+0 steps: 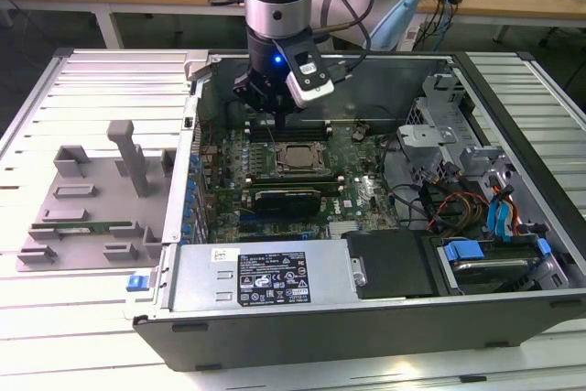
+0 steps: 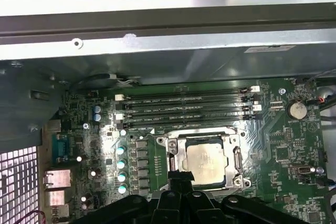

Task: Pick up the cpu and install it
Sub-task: 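Install the first cpu locking lever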

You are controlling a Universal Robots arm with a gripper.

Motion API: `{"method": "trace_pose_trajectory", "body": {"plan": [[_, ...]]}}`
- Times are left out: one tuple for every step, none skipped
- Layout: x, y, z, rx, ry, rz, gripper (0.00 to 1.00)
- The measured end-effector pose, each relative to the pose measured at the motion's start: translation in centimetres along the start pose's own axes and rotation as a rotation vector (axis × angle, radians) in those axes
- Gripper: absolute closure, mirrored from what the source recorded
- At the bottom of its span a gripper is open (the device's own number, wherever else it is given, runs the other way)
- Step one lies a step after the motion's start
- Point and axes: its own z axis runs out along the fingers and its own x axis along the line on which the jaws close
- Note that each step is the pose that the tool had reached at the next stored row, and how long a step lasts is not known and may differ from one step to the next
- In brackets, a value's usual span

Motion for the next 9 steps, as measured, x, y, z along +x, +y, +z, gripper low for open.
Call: {"method": "trace_pose_trajectory", "body": {"plan": [[0.28, -0.02, -0.01, -0.0001, -0.0001, 0.000, 0.89], [0.78, -0.05, -0.03, -0.0001, -0.0001, 0.000, 0.89], [1.29, -0.08, -0.05, -0.0001, -0.0001, 0.000, 0.89], [1.68, -0.11, -0.07, -0.0001, -0.0001, 0.000, 0.89], [1.82, -0.11, -0.07, -0.0002, -0.0002, 0.000, 0.89], [1.83, -0.11, -0.07, -0.0002, -0.0001, -0.001, 0.89], [1.83, -0.11, -0.07, -0.0004, 0.0006, -0.008, 0.89], [1.84, -0.12, -0.07, -0.0008, 0.0016, -0.019, 0.89], [1.86, -0.12, -0.07, -0.0013, 0.0026, -0.031, 0.89]]}}
